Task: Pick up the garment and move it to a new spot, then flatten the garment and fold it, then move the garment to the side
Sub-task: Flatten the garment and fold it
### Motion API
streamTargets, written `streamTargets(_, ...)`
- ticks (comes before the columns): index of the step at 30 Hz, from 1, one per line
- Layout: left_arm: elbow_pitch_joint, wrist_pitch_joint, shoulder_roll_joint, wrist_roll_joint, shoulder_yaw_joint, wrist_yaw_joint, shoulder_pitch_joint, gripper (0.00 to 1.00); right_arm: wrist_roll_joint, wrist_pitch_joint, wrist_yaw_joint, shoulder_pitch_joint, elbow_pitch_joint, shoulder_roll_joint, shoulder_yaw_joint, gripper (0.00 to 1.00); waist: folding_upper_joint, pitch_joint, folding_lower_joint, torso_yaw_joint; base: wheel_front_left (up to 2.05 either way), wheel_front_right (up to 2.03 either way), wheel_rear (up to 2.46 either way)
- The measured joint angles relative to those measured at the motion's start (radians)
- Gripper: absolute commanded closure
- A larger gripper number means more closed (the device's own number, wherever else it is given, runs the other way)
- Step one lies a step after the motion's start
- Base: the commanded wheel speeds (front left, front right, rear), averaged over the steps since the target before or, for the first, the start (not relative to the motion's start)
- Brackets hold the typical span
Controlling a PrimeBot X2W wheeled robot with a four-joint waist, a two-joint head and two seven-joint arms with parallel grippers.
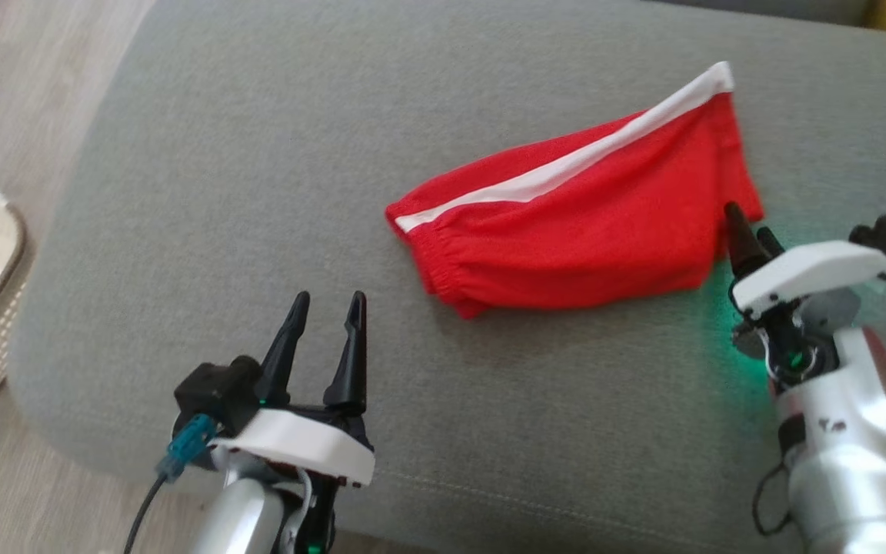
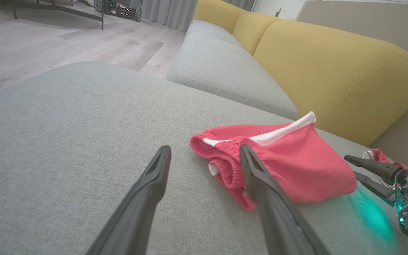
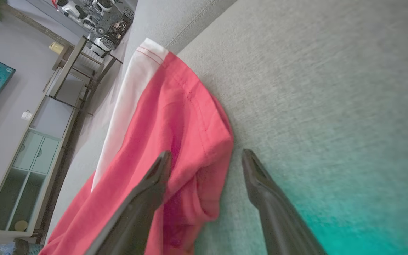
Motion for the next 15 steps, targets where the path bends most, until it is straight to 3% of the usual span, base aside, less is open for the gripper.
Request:
streamTargets(5,-0.007,0.0,-0.001,-0.017,-0.02,0.011,-0.018,0.0,-0.068,0.016,0.0,-0.111,0.138,-0.003,-0.047,0.0,0.0,0.037,0.0,0.042,0.0,0.0,0.0)
streamTargets(13,-0.01,0.0,-0.001,-0.021,-0.029,0.017,-0.032,0.0,-0.181,0.028,0.0,-0.228,0.276,-0.013,-0.086,0.0,0.0,0.058,-0.0001,0.054,0.0,0.0,0.0)
streamTargets(14,-0.011,0.0,-0.001,-0.021,-0.029,0.017,-0.037,0.0,-0.189,0.034,0.0,-0.237,0.287,-0.014,-0.086,0.16,0.0,0.059,-0.0001,0.054,0.0,0.0,0.0)
streamTargets(15,-0.012,0.0,-0.001,-0.021,-0.029,0.017,-0.041,0.0,-0.196,0.041,0.0,-0.245,0.298,-0.014,-0.084,0.73,0.0,0.059,-0.0001,0.053,0.0,0.0,0.0)
